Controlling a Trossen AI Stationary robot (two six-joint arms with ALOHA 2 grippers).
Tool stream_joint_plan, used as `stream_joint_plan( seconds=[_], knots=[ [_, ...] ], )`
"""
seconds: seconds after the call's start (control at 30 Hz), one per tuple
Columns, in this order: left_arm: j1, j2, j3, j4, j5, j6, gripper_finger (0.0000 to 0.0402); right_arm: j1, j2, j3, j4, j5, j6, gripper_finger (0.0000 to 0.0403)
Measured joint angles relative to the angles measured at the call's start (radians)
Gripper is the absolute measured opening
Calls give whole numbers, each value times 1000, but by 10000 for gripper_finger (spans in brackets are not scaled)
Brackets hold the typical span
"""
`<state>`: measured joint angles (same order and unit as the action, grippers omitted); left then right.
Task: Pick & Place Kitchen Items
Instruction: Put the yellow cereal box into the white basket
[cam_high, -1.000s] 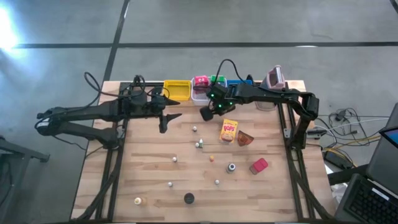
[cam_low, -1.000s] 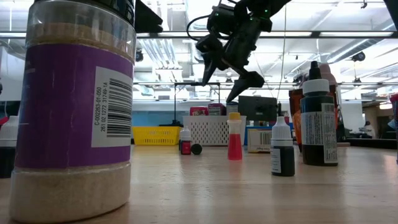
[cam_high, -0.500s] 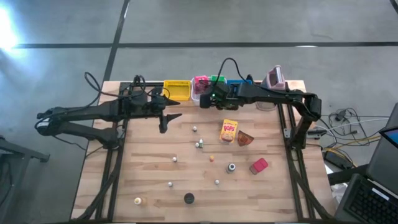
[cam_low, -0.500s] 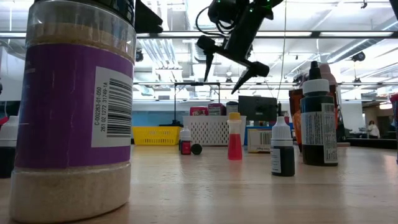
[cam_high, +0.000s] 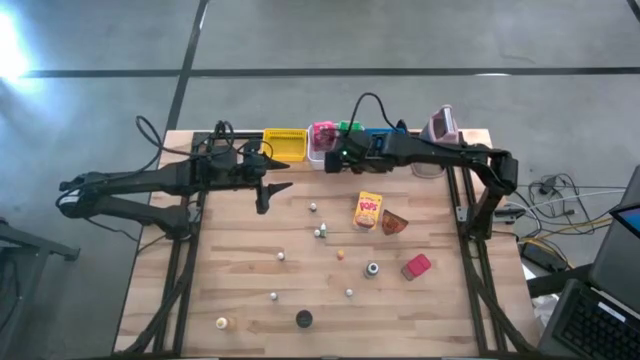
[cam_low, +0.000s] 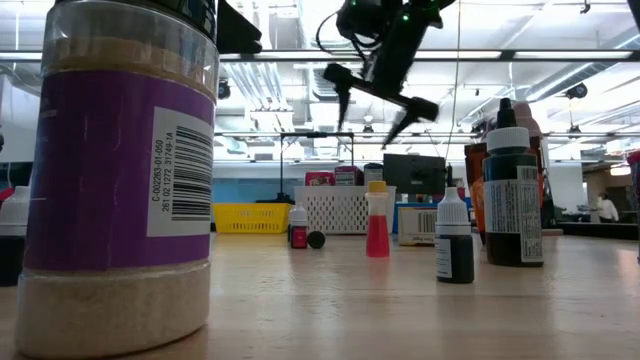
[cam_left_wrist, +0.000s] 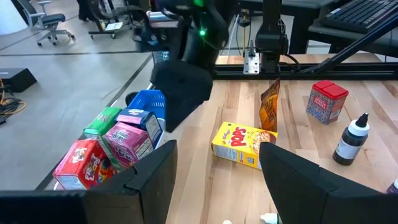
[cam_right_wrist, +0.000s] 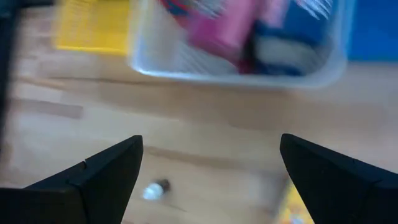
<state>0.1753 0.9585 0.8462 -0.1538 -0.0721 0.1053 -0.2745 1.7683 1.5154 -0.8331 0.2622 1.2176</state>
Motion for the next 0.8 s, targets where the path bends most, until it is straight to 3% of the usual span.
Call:
stream_joint_plan(
  seconds=[0.2,0.37,0.57,0.7,0.8],
  knots=[
    [0,0,0,0,0,0,234,-6,0,-1,-213,-9,52,375],
    [0,0,0,-1,0,0,234,-9,-1,1,-290,-56,229,385],
    [0,0,0,-1,0,0,234,0,22,1,-328,-83,303,396],
    [0,0,0,-4,0,0,234,2,22,0,-340,-176,377,399],
    [0,0,0,-4,0,0,234,11,22,-8,-345,-188,421,400]
  ],
)
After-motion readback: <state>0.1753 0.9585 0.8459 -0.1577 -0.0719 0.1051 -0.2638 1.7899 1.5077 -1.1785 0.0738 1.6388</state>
